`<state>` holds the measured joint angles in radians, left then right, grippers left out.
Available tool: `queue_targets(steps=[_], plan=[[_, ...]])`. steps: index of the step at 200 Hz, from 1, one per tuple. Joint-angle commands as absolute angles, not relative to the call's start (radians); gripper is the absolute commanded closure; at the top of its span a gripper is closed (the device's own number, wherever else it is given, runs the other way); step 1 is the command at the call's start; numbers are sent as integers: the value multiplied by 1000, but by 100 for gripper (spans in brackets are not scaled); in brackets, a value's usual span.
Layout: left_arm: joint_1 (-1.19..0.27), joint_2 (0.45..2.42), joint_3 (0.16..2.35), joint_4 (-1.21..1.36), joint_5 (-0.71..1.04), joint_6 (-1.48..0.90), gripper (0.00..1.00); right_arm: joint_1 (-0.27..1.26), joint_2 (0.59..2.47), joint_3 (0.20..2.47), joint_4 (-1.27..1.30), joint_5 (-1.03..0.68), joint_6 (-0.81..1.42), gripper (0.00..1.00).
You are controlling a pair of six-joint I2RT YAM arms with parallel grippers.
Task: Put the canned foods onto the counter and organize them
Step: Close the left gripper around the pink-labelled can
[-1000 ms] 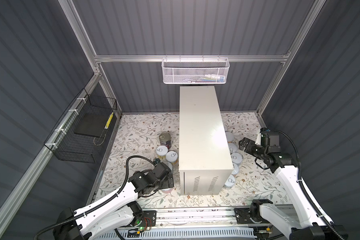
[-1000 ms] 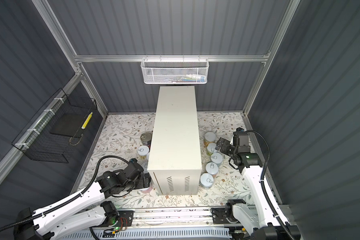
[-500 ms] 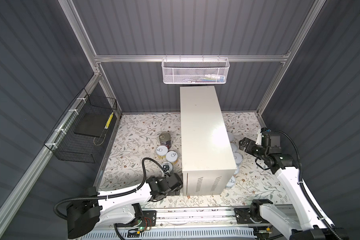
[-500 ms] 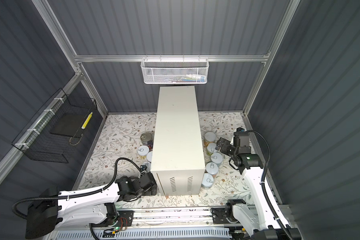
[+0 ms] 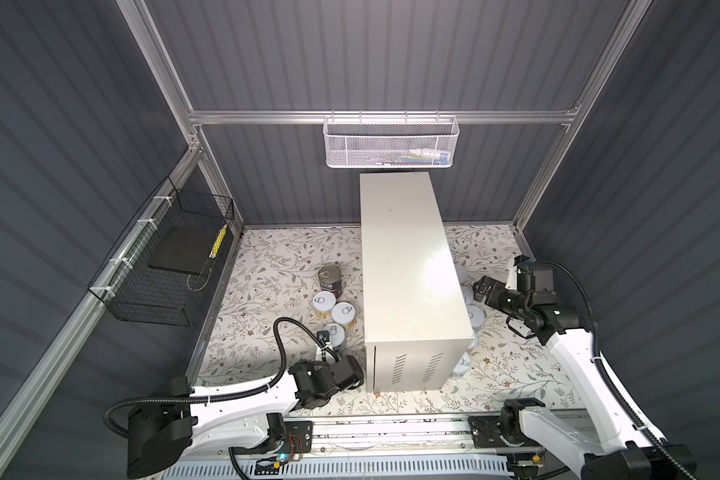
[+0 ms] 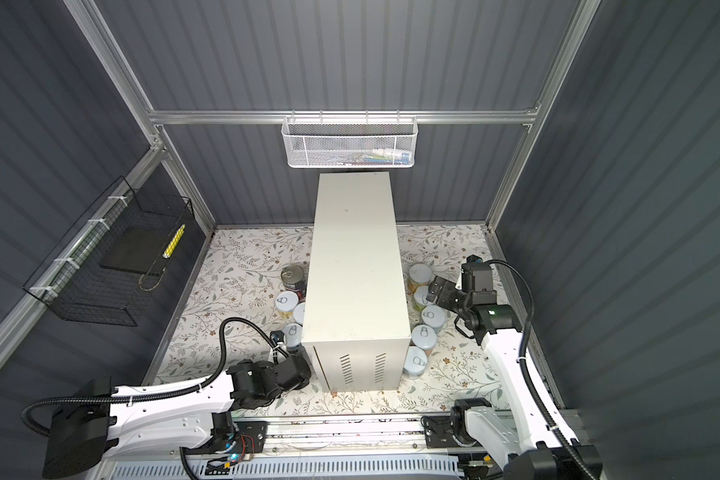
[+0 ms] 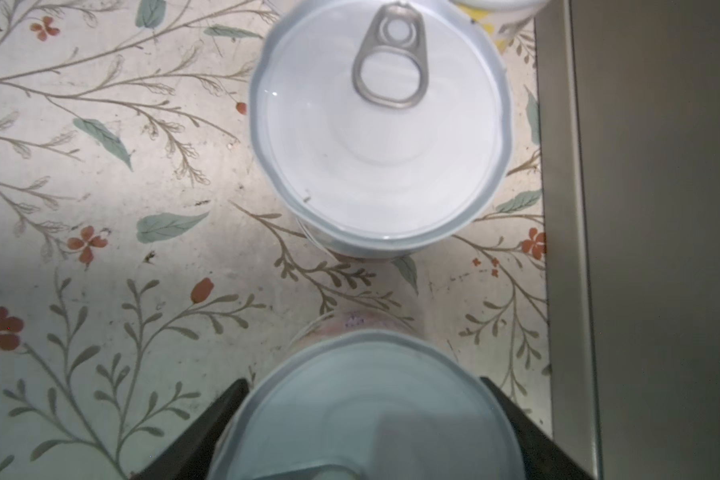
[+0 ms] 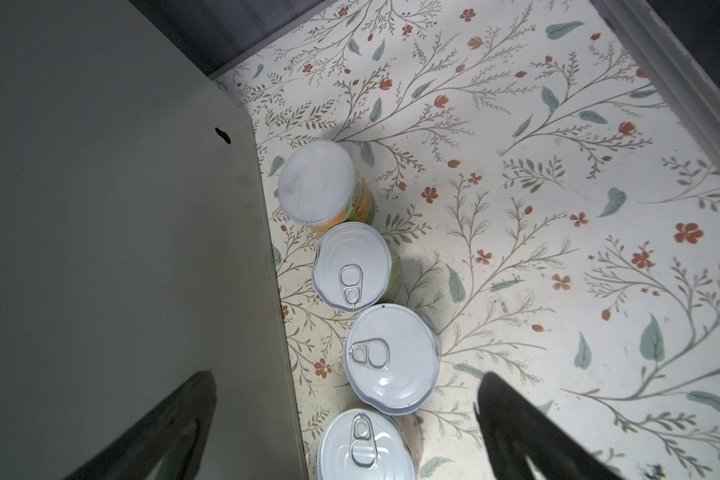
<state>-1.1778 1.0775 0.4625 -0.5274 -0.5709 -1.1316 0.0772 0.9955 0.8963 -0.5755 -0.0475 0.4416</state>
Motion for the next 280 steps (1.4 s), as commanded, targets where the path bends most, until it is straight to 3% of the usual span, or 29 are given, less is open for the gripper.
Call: queue_targets(steps=[1, 47, 67, 124, 203, 242, 260, 280], plan=[[-1182, 1086, 449, -531, -609, -1148, 19, 114, 970, 917, -619, -20, 443, 1], [-1183, 1139, 444, -490, -588, -1154, 21, 270, 926, 950, -728, 52, 492, 1], [-1183, 1139, 434, -480, -586, -1160, 15, 347, 904, 941, -734, 91, 537, 1], [-1183, 1093, 373, -475, -596, -1190, 14, 483, 914, 952, -714, 135, 606, 1], [-1183, 1116, 360, -456, -601, -1203, 14, 555, 992, 984, -678, 152, 615, 1], [-1181, 1114, 367, -462, -618, -1194, 15, 567, 995, 1034, -734, 275, 606, 1], [-1181, 1120, 372, -458, -620, -1188, 18, 566, 957, 1045, -768, 302, 590, 1], [-1181, 1128, 376, -451, -623, -1175, 32, 567, 933, 1067, -833, 334, 579, 1]])
